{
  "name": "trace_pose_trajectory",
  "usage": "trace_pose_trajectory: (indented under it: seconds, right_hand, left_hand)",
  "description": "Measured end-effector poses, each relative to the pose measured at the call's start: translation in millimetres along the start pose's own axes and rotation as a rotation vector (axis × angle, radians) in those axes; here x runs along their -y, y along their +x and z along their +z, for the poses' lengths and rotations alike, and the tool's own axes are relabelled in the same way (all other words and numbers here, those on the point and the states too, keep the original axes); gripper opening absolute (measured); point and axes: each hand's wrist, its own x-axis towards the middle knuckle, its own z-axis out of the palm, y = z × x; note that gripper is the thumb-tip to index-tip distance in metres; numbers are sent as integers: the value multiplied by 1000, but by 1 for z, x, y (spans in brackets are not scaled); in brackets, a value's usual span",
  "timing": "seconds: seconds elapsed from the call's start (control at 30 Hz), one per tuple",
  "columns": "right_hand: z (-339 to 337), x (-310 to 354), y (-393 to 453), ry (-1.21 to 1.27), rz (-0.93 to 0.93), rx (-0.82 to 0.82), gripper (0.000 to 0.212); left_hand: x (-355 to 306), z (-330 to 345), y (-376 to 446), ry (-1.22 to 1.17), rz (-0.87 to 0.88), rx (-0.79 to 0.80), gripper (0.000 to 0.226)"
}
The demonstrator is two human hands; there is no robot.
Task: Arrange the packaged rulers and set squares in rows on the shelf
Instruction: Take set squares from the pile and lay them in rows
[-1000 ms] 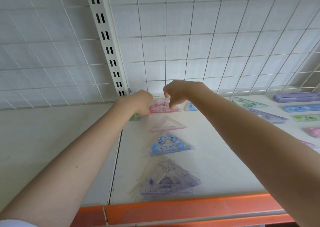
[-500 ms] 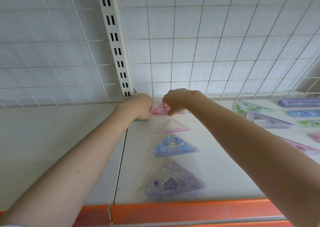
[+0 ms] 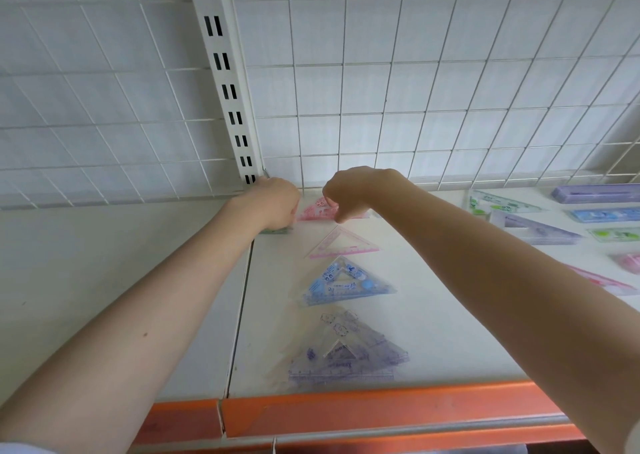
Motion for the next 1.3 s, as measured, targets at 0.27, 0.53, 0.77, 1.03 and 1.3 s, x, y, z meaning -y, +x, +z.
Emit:
trace_pose_trajectory:
  seconds: [0.27, 0.53, 0.77, 1.03, 1.3]
  right_hand:
    - [1, -7, -5, 101, 6, -24, 39]
    - [0, -44, -30, 177, 187, 23, 22]
    - [19, -43, -30, 216, 146, 16, 21]
    - [22, -36, -29, 196, 121, -17, 10]
    - [21, -34, -30, 140, 168, -24, 34]
  left_hand:
    - [-1, 1, 1, 33, 12, 5, 30]
    - [10, 10, 2, -93, -21, -2, 23]
    - [10, 13, 3, -157, -30, -4, 20]
    - [7, 12, 3, -174, -40, 13, 19]
    - [3, 9, 1, -172, -85, 20, 22]
